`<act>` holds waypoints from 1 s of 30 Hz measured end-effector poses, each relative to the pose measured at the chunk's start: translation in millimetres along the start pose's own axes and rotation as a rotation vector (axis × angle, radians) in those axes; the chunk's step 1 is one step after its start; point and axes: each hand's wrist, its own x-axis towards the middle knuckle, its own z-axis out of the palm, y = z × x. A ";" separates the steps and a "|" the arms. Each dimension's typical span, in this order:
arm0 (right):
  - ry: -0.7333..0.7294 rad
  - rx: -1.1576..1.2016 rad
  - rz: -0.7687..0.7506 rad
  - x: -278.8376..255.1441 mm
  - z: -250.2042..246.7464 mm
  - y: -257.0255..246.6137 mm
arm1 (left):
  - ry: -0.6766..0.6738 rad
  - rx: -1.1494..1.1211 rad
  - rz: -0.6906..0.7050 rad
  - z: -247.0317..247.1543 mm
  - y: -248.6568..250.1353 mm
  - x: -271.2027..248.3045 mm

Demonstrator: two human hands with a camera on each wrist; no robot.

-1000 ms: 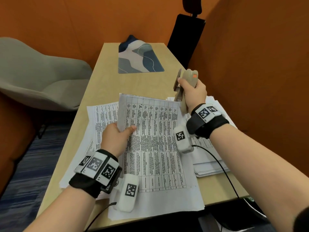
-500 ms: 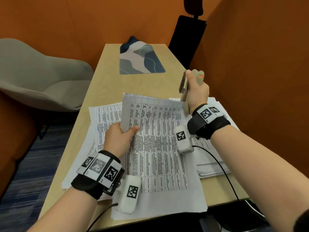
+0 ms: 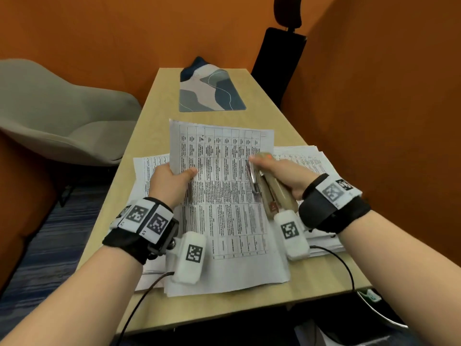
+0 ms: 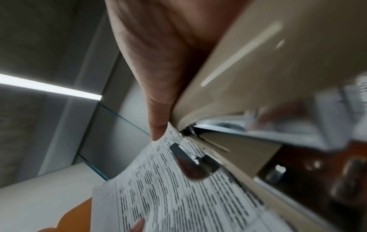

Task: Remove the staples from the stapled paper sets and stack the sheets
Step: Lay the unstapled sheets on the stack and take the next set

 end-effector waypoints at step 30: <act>0.373 -0.767 0.299 50.8 -130.1 8.7 | -0.500 0.310 -0.243 180.3 18.8 21.1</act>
